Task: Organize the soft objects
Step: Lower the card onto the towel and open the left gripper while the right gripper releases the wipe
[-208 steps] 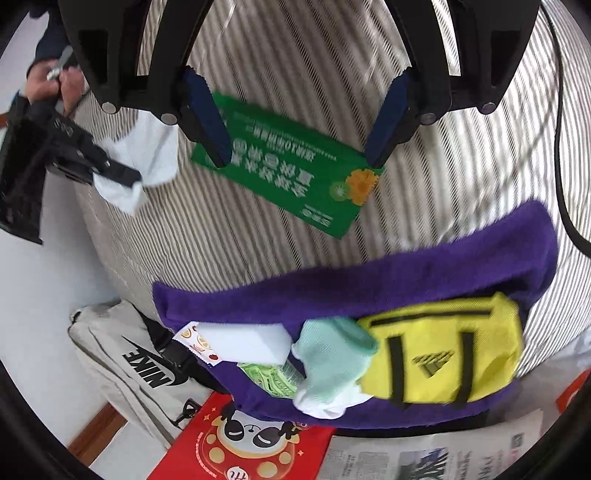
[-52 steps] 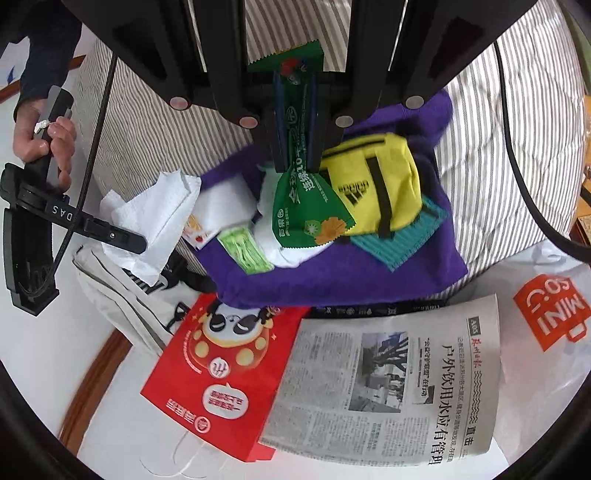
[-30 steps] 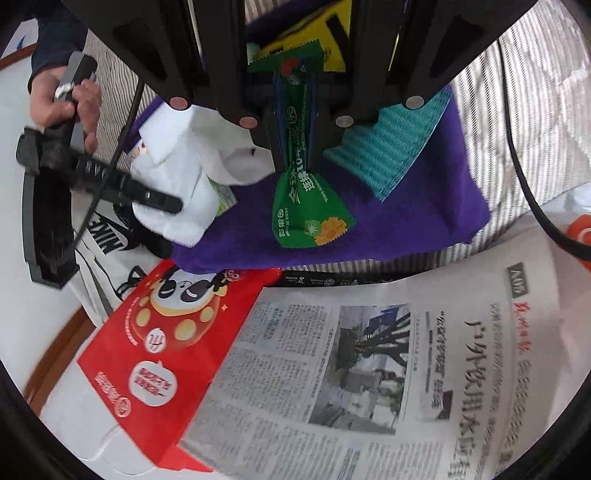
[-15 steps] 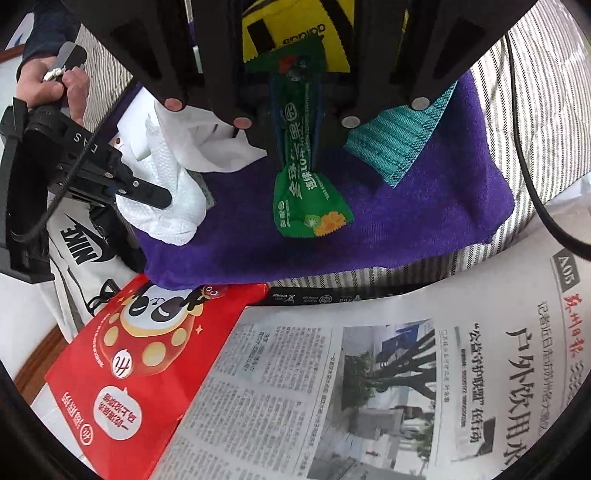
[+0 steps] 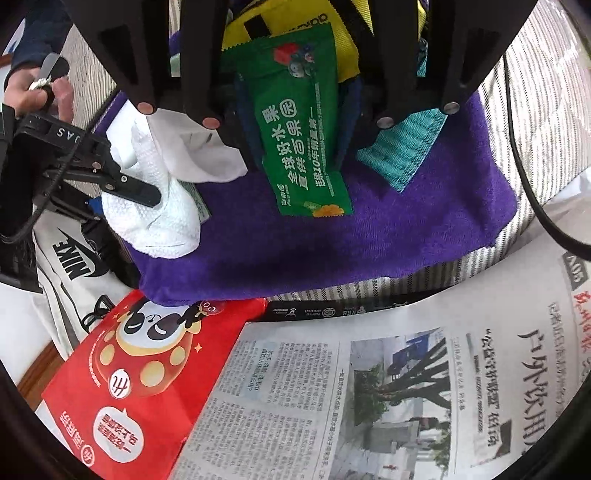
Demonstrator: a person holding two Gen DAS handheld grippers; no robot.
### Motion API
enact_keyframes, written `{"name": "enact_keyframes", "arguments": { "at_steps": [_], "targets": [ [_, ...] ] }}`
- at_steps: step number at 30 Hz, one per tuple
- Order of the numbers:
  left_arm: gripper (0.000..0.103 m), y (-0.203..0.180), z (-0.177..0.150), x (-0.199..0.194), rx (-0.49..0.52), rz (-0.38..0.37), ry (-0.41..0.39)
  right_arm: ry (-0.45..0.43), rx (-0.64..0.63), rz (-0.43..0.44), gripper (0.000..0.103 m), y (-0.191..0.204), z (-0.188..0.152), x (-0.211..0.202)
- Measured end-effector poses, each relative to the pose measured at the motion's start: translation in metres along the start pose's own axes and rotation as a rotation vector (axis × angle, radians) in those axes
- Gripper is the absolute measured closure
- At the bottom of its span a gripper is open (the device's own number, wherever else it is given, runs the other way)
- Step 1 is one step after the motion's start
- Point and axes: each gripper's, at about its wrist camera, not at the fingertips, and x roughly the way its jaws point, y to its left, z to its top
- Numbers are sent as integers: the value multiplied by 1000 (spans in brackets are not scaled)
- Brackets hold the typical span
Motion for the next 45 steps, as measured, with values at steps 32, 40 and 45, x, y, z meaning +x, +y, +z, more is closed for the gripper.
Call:
{"name": "enact_keyframes", "arguments": {
  "at_steps": [32, 40, 45],
  "targets": [
    [30, -4, -70, -93, 0, 80, -72, -124, 59, -41, 24, 10, -26, -82],
    [30, -3, -74, -105, -9, 67, -93, -131, 21, -93, 24, 22, -23, -86],
    [30, -10, -79, -112, 6, 82, -114, -147, 33, -99, 24, 16, -28, -93]
  ]
}}
